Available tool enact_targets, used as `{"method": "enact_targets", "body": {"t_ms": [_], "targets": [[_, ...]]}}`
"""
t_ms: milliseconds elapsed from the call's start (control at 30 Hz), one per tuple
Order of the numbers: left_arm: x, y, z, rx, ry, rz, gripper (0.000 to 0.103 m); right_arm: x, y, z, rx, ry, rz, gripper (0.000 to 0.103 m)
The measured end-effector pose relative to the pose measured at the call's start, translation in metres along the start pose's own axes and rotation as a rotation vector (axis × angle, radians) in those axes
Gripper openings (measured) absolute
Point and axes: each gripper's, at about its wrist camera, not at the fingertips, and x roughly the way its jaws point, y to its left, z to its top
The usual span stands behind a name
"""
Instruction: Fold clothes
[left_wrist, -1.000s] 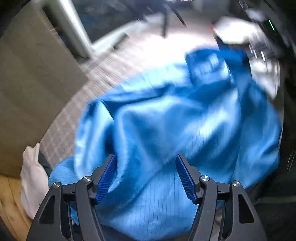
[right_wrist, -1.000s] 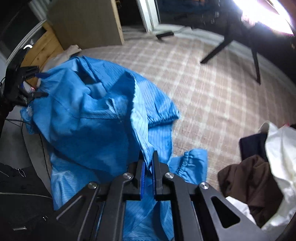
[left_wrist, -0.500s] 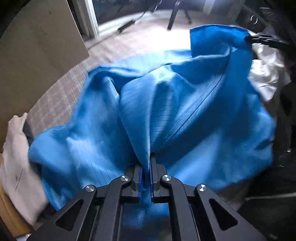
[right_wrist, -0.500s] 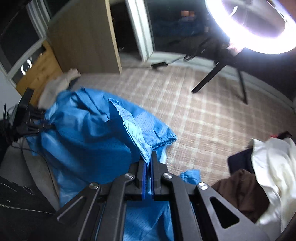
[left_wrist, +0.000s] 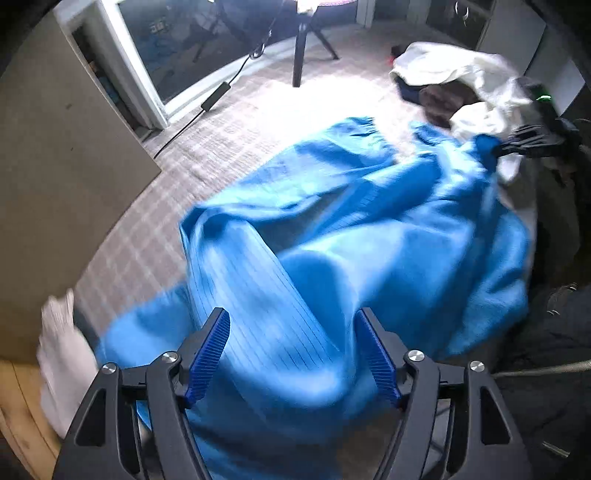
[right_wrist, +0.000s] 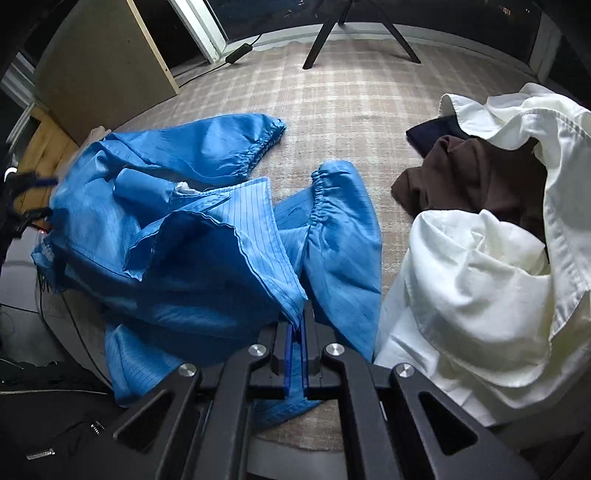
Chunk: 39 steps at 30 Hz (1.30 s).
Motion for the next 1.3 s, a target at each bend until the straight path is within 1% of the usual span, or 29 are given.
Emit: {"method": "enact_targets", "body": {"t_ms": [33,67,133,167,200,233,267,300,333,367,400,433,500,567,633,667,800,833,867,900,933,967,1000,1033,1100,1133,1167,1233,1300], "targets": [[0.012,0.007,0.010,-0.017,0.022,0.014,0.068,-0.001,0.000,0.001,-0.002,-0.008,-0.001,0.003],[0.028,0.018,0.020,-0.054,0.055,0.039,0.068,-0.003,0.000,0.003,-0.004,-0.017,-0.002,0.003],[0.050,0.039,0.026,-0.125,0.116,0.091,0.068,-0.005,0.001,0.005,-0.007,-0.033,-0.003,0.003],[0.059,0.048,0.022,-0.166,0.137,0.056,0.067,-0.005,0.002,0.008,-0.005,-0.039,0.000,0.003],[0.069,0.056,0.019,-0.206,0.159,0.021,0.064,-0.004,0.003,0.010,-0.003,-0.045,0.004,0.003],[0.079,0.064,0.016,-0.246,0.180,-0.016,0.043,-0.004,0.004,0.012,-0.001,-0.051,0.008,0.003],[0.089,0.065,0.011,-0.272,0.210,-0.074,0.008,-0.004,0.005,0.016,0.004,-0.059,0.013,0.003],[0.091,0.064,0.008,-0.281,0.209,-0.069,0.002,-0.004,0.007,0.021,0.014,-0.071,0.023,0.003],[0.091,0.063,0.005,-0.289,0.205,-0.064,0.002,-0.006,0.008,0.026,0.022,-0.084,0.033,0.003],[0.081,0.060,0.002,-0.289,0.160,-0.062,0.002,-0.010,0.010,0.031,0.029,-0.104,0.047,0.003],[0.068,0.060,-0.001,-0.297,0.113,-0.075,0.002,-0.018,0.013,0.038,0.035,-0.130,0.068,0.003],[0.050,0.062,-0.005,-0.322,0.062,-0.085,0.002,-0.029,0.017,0.045,0.038,-0.160,0.094,0.003],[0.005,0.068,-0.017,-0.373,-0.047,-0.067,0.002,-0.053,0.026,0.058,0.029,-0.220,0.126,0.003],[-0.047,0.071,-0.036,-0.404,-0.157,-0.034,0.002,-0.083,0.038,0.070,0.006,-0.284,0.147,0.003],[-0.088,0.071,-0.065,-0.455,-0.231,0.000,0.002,-0.109,0.046,0.078,-0.004,-0.335,0.173,0.003],[-0.107,0.071,-0.080,-0.481,-0.266,0.016,0.002,-0.115,0.047,0.078,0.003,-0.345,0.186,0.003],[-0.122,0.059,-0.166,-0.654,-0.302,0.009,0.002,-0.084,0.029,0.052,0.112,-0.246,0.229,0.003],[-0.103,0.052,-0.187,-0.693,-0.245,-0.007,0.003,-0.077,0.024,0.046,0.139,-0.222,0.239,0.003],[-0.085,0.044,-0.207,-0.732,-0.189,-0.023,0.006,-0.069,0.019,0.039,0.166,-0.197,0.249,0.003],[-0.066,0.037,-0.228,-0.770,-0.132,-0.040,0.009,-0.057,0.016,0.031,0.186,-0.161,0.248,0.003],[-0.047,0.030,-0.248,-0.805,-0.073,-0.053,0.010,-0.038,0.015,0.021,0.192,-0.106,0.229,0.003],[-0.029,0.019,-0.259,-0.803,-0.002,-0.030,0.010,-0.022,0.015,0.011,0.202,-0.062,0.231,0.003],[-0.022,0.014,-0.264,-0.801,0.027,-0.013,0.010,-0.011,0.016,0.005,0.209,-0.030,0.246,0.003],[-0.020,0.009,-0.266,-0.798,0.034,-0.001,0.010,-0.004,0.019,0.000,0.201,-0.010,0.252,0.003],[-0.031,-0.001,-0.262,-0.756,0.003,0.037,0.011,-0.003,0.027,0.001,0.160,-0.001,0.239,0.003],[-0.039,-0.008,-0.258,-0.722,-0.014,0.056,0.015,-0.003,0.031,0.002,0.139,0.004,0.232,0.004],[-0.044,-0.015,-0.248,-0.681,-0.030,0.066,0.024,-0.004,0.035,0.003,0.110,0.008,0.222,0.004],[-0.056,-0.028,-0.229,-0.599,-0.062,0.083,0.036,-0.007,0.044,0.007,0.031,0.015,0.180,0.004],[-0.060,-0.036,-0.204,-0.536,-0.094,0.053,0.036,-0.007,0.044,0.005,-0.013,0.034,0.149,0.004]]}}
